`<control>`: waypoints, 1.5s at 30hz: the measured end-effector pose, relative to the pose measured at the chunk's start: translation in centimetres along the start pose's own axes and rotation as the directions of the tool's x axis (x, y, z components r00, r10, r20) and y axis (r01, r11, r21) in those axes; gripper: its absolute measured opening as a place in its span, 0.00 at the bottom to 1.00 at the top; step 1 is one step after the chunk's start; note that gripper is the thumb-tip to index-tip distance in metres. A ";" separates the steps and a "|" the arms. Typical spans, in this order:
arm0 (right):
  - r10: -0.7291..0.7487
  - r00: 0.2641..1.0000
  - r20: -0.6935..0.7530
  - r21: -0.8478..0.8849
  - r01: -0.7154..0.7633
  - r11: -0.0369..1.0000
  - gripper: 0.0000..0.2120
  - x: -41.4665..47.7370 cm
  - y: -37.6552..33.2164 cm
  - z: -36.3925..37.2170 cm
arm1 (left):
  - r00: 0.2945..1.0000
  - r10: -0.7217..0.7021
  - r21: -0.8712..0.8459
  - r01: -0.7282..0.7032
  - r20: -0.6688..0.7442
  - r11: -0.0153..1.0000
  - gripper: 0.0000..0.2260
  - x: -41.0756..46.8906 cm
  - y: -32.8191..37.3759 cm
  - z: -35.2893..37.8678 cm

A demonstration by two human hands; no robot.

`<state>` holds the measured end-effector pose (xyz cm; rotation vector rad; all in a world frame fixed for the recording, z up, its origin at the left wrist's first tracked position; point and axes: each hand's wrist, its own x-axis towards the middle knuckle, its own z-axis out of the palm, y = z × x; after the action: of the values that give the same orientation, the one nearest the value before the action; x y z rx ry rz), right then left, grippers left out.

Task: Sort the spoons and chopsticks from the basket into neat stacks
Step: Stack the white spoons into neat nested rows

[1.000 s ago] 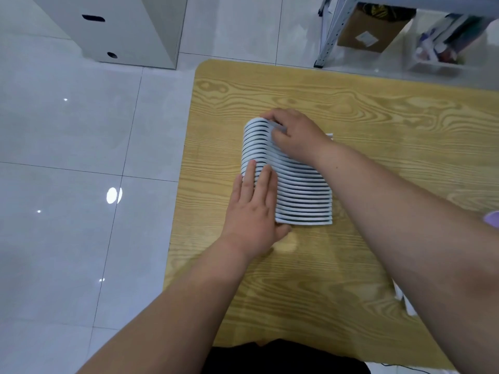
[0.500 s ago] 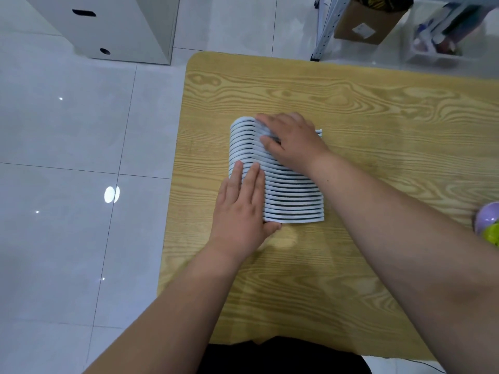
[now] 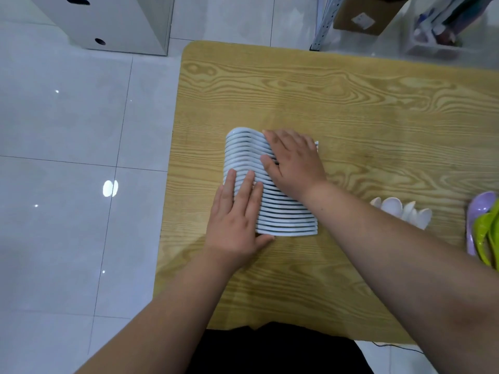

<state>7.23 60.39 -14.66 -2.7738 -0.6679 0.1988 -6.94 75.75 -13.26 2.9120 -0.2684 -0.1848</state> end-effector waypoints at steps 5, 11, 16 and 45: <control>0.003 1.000 -0.001 0.007 -0.003 1.000 0.28 -1.1 -0.4 0.3 | 1.000 -0.007 0.006 0.007 0.018 1.000 0.50 -1.3 0.4 0.2; -0.054 0.997 -0.056 0.042 0.056 0.998 0.27 -1.0 -0.1 0.3 | 0.999 -0.035 -0.018 0.036 0.024 0.999 0.48 -1.8 0.8 0.0; -0.127 0.987 -0.098 0.103 0.137 0.985 0.26 -0.9 1.4 0.5 | 0.998 -0.052 -0.009 0.052 0.044 0.999 0.47 -1.8 1.1 -0.2; -0.070 0.989 0.133 -0.080 0.081 0.994 0.35 -2.6 1.4 -0.5 | 0.999 -0.029 0.065 0.030 -0.013 0.997 0.50 -1.6 1.0 0.1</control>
<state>5.64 57.88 -14.45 -2.8293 -0.8304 0.3460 -8.66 75.04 -13.01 2.9819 -0.2342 -0.1657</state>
